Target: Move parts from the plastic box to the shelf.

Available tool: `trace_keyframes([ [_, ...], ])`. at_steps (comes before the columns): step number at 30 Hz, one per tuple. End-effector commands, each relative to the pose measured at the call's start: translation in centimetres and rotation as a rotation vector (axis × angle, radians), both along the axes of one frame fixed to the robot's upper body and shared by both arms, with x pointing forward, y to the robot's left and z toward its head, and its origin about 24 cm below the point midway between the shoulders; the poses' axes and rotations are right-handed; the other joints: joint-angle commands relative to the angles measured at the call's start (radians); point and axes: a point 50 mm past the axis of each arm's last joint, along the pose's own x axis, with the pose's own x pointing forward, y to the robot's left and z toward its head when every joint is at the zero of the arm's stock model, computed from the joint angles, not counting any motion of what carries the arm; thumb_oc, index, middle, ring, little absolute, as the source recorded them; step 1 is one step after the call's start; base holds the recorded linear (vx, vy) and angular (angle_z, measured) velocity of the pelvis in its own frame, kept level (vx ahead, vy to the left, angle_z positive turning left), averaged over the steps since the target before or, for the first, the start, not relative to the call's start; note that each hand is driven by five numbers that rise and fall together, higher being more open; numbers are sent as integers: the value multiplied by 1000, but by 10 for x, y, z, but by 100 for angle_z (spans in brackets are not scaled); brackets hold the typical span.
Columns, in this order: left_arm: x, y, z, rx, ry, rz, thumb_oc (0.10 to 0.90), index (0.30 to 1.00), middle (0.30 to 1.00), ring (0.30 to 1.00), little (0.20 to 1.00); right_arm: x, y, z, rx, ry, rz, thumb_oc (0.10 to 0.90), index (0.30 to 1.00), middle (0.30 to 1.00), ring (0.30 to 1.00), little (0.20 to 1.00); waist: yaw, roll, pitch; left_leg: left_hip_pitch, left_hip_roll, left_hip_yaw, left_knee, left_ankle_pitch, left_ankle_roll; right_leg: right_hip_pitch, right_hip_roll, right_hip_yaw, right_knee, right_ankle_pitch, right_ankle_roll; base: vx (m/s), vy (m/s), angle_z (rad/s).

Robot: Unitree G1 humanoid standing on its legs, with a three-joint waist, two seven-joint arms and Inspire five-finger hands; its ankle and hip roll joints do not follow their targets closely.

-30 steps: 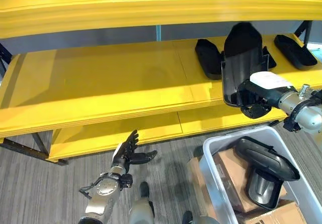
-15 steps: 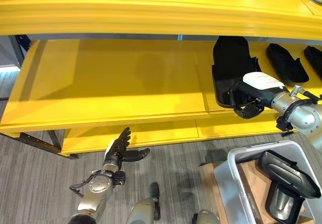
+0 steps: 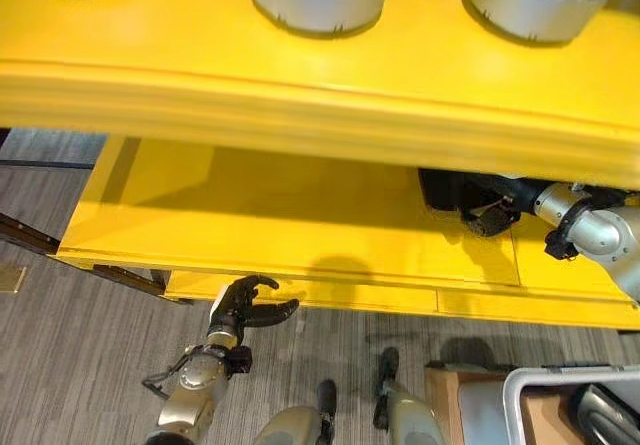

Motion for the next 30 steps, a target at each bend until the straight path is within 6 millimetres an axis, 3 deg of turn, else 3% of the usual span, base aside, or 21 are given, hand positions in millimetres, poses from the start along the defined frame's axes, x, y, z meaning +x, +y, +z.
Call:
trace_keyframes([
  [1, 32, -16, 59, 26, -308, -116, 900, 1000, 1000, 1000, 1000, -1, -6, 67, 63, -279, -17, 400, 300, 300, 300, 300, -17, -44, -131, -67, 199, -6, 35, -75, -104, -20, -27, 23, 121, -126, 96, 70, -89, 19],
  [19, 27, -18, 53, 3, -283, -111, 900, 1000, 1000, 1000, 1000, -1, -5, 65, 57, -252, -5, 400, 300, 300, 300, 300, -10, -32, -186, 13, 292, -23, 36, -71, -165, 68, 46, 6, 153, -246, 42, 56, -105, -2],
  [20, 27, -18, 52, -3, -279, -111, 900, 1000, 1000, 1000, 1000, 0, -5, 64, 55, -253, -8, 400, 300, 300, 300, 300, -2, -34, -180, -17, 305, -37, 110, -29, -181, 79, 62, 9, 153, -263, 27, 1, -158, 5],
  [21, 27, -18, 52, -3, -279, -111, 900, 1000, 1000, 1000, 1000, 1, -4, 64, 55, -253, -7, 400, 300, 300, 300, 300, -4, -33, -181, -22, 307, -40, 117, -32, -181, 78, 63, 7, 154, -263, 26, -35, -155, 6],
  [22, 26, -18, 52, -7, -279, -110, 900, 1000, 1000, 1000, 1000, 0, -3, 66, 51, -259, -1, 400, 300, 300, 300, 300, -1, -34, -173, -54, 307, -52, 183, 2, -189, 86, 69, 5, 152, -267, 14, -48, -104, 13],
  [24, 27, -18, 54, -9, -288, -114, 900, 1000, 1000, 1000, 1000, -1, -3, 70, 64, -277, 1, 400, 300, 300, 300, 300, 13, -41, -145, -134, 287, -98, 341, 77, -201, 106, 74, -4, 146, -276, -13, -82, -146, 16],
  [26, 28, -18, 56, -6, -295, -118, 900, 1000, 1000, 1000, 1000, 0, -2, 74, 70, -298, 6, 400, 300, 300, 300, 300, 24, -47, -124, -173, 258, -143, 425, 88, -197, 109, 75, -5, 150, -279, -23, -59, -70, 17],
  [27, 29, -19, 58, -11, -300, -114, 900, 1000, 1000, 1000, 1000, -1, -5, 74, 80, -305, -11, 400, 300, 300, 300, 300, 12, -43, -122, -188, 313, -149, 362, 104, -192, 106, 71, -6, 161, -289, -15, -10, -2, 14],
  [28, 29, -19, 58, -10, -300, -115, 900, 1000, 1000, 1000, 1000, -1, -6, 74, 80, -305, -12, 400, 300, 300, 300, 300, 13, -44, -122, -187, 314, -148, 360, 105, -193, 106, 71, -5, 162, -290, -15, 43, 60, 7],
  [30, 28, -19, 58, -10, -298, -113, 900, 1000, 1000, 1000, 1000, -2, -14, 70, 81, -299, -44, 400, 300, 300, 300, 300, 1, -36, -140, -163, 417, -151, 164, 137, -201, 102, 63, -1, 176, -303, 7, 111, 133, 6],
])
